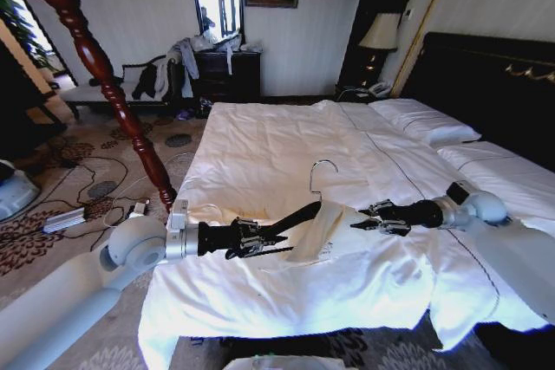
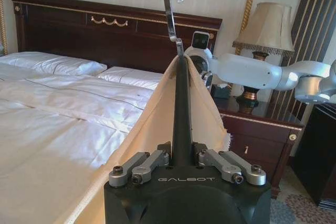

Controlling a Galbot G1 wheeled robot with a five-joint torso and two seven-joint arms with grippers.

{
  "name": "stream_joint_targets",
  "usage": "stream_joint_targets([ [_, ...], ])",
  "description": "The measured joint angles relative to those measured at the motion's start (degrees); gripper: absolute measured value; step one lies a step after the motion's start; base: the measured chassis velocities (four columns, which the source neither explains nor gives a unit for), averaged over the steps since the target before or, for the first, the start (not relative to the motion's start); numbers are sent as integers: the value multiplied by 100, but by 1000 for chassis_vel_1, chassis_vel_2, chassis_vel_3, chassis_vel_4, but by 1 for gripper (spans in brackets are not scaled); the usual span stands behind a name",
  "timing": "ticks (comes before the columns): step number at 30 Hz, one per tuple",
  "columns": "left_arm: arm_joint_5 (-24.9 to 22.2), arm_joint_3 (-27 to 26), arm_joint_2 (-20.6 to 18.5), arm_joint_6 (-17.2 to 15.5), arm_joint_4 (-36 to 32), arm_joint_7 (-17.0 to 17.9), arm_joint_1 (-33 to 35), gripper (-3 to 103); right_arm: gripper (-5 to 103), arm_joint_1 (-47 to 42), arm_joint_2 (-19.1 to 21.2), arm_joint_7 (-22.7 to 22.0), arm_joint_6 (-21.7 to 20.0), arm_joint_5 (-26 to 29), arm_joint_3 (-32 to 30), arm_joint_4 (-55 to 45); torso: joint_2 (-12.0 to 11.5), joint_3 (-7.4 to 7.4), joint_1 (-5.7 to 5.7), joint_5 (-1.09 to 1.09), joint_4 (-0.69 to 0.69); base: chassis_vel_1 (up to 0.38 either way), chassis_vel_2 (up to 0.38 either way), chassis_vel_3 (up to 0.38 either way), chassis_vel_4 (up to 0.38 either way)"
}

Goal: Pick up the clothes from the bed and hang them on the clothes hanger.

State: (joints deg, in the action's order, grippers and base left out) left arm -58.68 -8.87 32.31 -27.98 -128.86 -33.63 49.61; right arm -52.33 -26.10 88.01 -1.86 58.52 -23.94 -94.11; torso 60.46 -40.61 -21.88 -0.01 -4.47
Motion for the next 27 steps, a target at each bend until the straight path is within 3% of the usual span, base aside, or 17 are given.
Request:
stream_joint_targets([
  [17,-26,7,27,25,15,-3,-97,18,19,-115,-9,-6,198,-211,-61,-147,0,0,0,0,0,0,0,0,0],
  [27,85,-35,55,377,-70,169,9,18,19,-101,-34,10,253,-213,-59,12,0,0,0,2,0,0,0,0,0],
])
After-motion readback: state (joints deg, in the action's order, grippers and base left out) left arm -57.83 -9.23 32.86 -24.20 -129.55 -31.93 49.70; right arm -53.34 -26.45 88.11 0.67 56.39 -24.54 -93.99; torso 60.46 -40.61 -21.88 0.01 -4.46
